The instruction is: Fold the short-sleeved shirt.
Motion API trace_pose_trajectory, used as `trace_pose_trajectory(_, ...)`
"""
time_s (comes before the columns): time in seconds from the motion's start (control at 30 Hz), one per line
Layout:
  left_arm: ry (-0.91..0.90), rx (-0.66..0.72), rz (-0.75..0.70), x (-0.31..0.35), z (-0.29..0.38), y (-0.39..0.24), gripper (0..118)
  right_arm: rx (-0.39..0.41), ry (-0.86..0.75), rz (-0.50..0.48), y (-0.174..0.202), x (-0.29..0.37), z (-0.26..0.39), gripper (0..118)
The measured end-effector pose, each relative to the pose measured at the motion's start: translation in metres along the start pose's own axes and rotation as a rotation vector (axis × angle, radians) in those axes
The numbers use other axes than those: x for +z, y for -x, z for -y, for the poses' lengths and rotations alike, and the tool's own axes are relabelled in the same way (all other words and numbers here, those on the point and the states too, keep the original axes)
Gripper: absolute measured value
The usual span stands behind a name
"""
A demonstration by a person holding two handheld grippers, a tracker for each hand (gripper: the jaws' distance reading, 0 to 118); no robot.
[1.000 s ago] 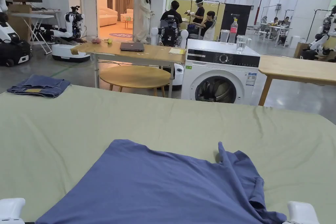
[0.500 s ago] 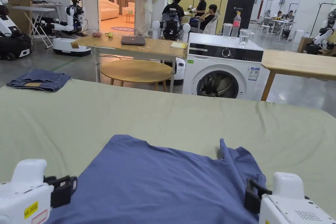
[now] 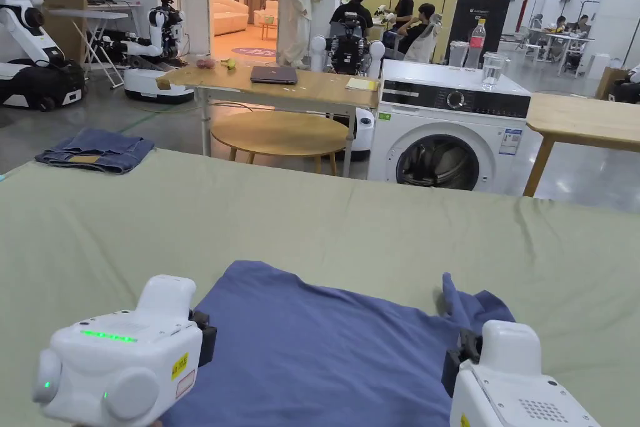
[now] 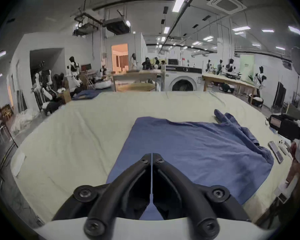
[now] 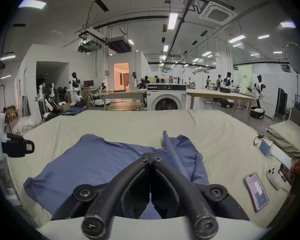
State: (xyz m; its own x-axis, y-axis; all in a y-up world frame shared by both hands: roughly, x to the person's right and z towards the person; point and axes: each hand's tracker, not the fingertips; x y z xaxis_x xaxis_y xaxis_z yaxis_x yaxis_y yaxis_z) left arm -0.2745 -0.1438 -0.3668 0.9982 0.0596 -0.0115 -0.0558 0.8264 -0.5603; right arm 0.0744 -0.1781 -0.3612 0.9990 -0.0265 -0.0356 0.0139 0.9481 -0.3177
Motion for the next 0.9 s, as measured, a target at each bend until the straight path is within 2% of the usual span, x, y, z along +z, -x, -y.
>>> trace_pose_trajectory(0.13, 0.109, 0.051, 0.075, -0.07, -0.04, 0.031, 0, 0.013, 0.06, 0.002, -0.008, -0.026, 0.0, 0)
trace_pose_trajectory(0.4, 0.304, 0.062, 0.1, -0.209, -0.147, 0.071, 0, 0.021, 0.146, 0.02, -0.031, -0.074, 0.004, 0)
trace_pose_trajectory(0.5, 0.38, 0.078, 0.122, -0.257, -0.171, 0.076, 41, 0.011, 0.179, 0.034, -0.039, -0.091, 0.009, 0)
trace_pose_trajectory(0.6, 0.454, 0.042, 0.075, -0.304, -0.177, 0.071, 62, 0.002, 0.203, 0.047, -0.046, -0.103, 0.015, 0)
trace_pose_trajectory(0.63, 0.485, 0.027, 0.07, -0.32, -0.176, 0.07, 65, 0.001, 0.216, 0.055, -0.048, -0.106, 0.017, 0)
trace_pose_trajectory(0.77, 0.561, 0.011, 0.039, -0.355, -0.158, 0.056, 65, -0.001, 0.245, 0.071, -0.058, -0.114, 0.025, 0)
trace_pose_trajectory(0.83, 0.626, -0.053, -0.01, -0.366, -0.146, 0.046, 65, -0.004, 0.257, 0.081, -0.064, -0.114, 0.028, 0)
trace_pose_trajectory(0.9, 0.55, -0.089, -0.039, -0.355, -0.148, 0.032, 65, -0.004, 0.265, 0.085, -0.069, -0.113, 0.029, 0)
